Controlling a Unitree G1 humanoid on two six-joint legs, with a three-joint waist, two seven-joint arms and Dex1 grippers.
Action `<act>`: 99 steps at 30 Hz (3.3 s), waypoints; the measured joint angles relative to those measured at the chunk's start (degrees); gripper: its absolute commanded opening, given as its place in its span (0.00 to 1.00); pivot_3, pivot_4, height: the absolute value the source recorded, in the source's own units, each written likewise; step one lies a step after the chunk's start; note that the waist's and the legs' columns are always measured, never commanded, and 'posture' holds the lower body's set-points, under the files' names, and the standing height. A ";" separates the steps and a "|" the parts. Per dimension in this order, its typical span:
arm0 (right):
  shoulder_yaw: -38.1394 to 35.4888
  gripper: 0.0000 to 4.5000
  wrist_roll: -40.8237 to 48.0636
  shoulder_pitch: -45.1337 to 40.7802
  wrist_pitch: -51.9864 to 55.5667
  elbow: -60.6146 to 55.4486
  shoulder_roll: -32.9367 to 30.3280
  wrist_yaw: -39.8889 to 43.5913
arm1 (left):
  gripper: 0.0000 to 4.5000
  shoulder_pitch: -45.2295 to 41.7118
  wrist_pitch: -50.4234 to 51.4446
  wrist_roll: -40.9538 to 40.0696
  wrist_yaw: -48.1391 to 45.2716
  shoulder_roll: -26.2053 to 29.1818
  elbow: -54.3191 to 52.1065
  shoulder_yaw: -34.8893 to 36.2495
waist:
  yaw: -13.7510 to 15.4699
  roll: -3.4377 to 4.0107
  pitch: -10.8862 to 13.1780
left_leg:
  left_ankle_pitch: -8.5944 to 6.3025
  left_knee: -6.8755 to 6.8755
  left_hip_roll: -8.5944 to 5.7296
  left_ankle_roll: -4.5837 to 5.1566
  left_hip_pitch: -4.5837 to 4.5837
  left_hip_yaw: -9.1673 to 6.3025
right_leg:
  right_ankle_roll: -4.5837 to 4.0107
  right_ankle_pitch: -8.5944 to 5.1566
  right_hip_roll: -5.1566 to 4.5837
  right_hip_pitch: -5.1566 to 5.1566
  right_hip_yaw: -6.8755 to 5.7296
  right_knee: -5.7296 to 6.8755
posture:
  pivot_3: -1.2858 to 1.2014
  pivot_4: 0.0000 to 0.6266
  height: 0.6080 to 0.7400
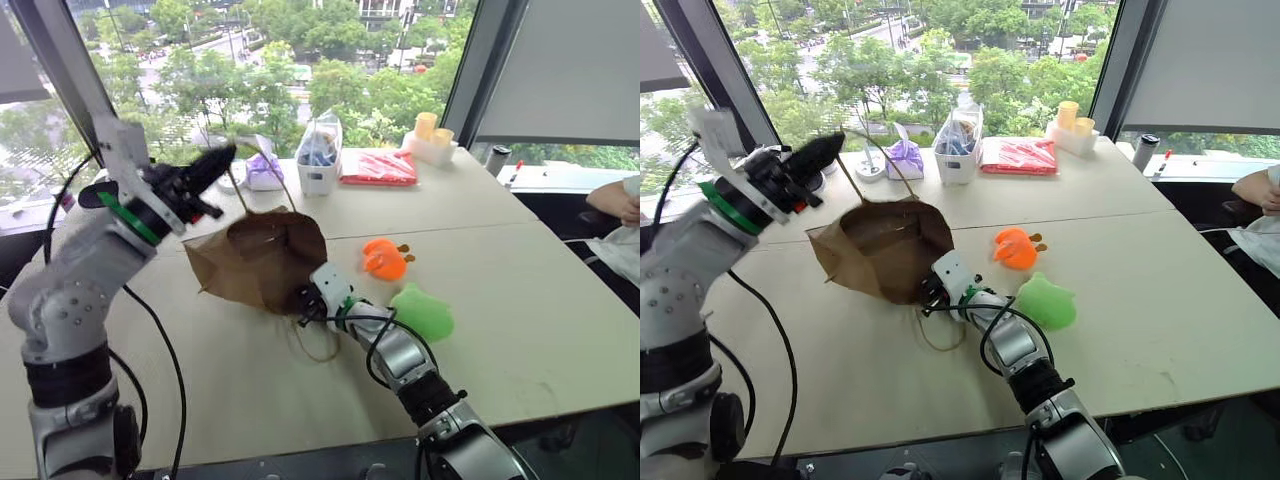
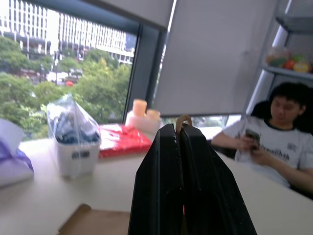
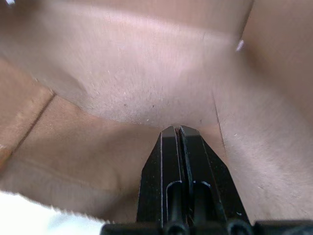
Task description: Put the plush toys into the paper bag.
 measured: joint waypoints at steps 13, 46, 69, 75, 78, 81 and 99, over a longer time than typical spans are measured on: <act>-16.06 0.64 19.69 8.41 26.29 -37.05 -22.78 14.42 | 0.00 17.74 -5.67 6.51 -5.95 0.29 -10.96 -7.17 | 1.47 0.00 0.00 | -0.01 0.05 0.04 0.02 0.08 0.04 | -0.04 -0.03 0.02 0.26 -0.04 -0.27 | 0.52 0.24 1.00; -14.53 0.01 19.13 13.01 15.85 -31.00 -37.29 26.16 | 0.00 12.93 -6.04 6.44 -5.77 0.86 -9.23 -5.56 | 1.49 -0.01 0.01 | -0.05 0.09 0.06 0.10 0.02 0.15 | -0.02 0.00 -0.03 0.28 -0.03 -0.46 | 0.52 0.24 1.00; 7.06 0.01 1.96 -8.96 -1.44 -5.40 -1.27 8.28 | 0.00 9.68 -2.13 -1.42 -2.98 0.35 -9.68 -6.86 | 1.28 -0.03 0.00 | -0.01 0.04 0.02 0.02 0.03 0.07 | -0.03 0.01 0.00 0.16 -0.05 -0.32 | 0.52 0.24 1.00; 5.37 0.50 0.67 -9.91 -6.96 -0.07 2.77 4.37 | 0.00 9.57 -2.18 -1.54 -2.03 -0.15 -9.67 -6.81 | 1.31 -0.03 0.00 | -0.01 0.04 0.02 0.01 0.03 0.05 | -0.03 0.02 0.01 0.16 -0.05 -0.32 | 0.52 0.24 1.00; 4.90 0.86 0.11 -9.85 -7.81 0.42 2.81 3.79 | 0.00 9.57 -2.28 -1.78 -1.40 -0.54 -9.63 -6.71 | 1.25 -0.03 0.00 | -0.01 0.03 0.02 0.01 0.03 0.05 | -0.03 0.02 0.01 0.15 -0.05 -0.31 | 0.52 0.24 1.00; 4.37 1.00 -0.42 -8.99 -7.96 0.19 2.54 3.52 | 0.00 9.48 -2.38 -2.53 -0.90 -1.03 -9.25 -6.44 | 1.21 -0.03 0.00 | -0.01 0.03 0.02 0.01 0.04 0.05 | -0.03 0.01 0.02 0.15 -0.05 -0.29 | 0.52 0.24 1.00; -17.63 1.00 18.74 -0.64 20.29 -24.43 -22.83 16.20 | 0.00 13.39 -2.79 -2.58 -3.40 1.38 -7.63 -3.47 | 1.26 -0.02 0.00 | -0.02 0.03 0.06 0.04 0.09 0.12 | -0.05 0.00 0.02 0.24 -0.05 -0.37 | 0.52 0.24 1.00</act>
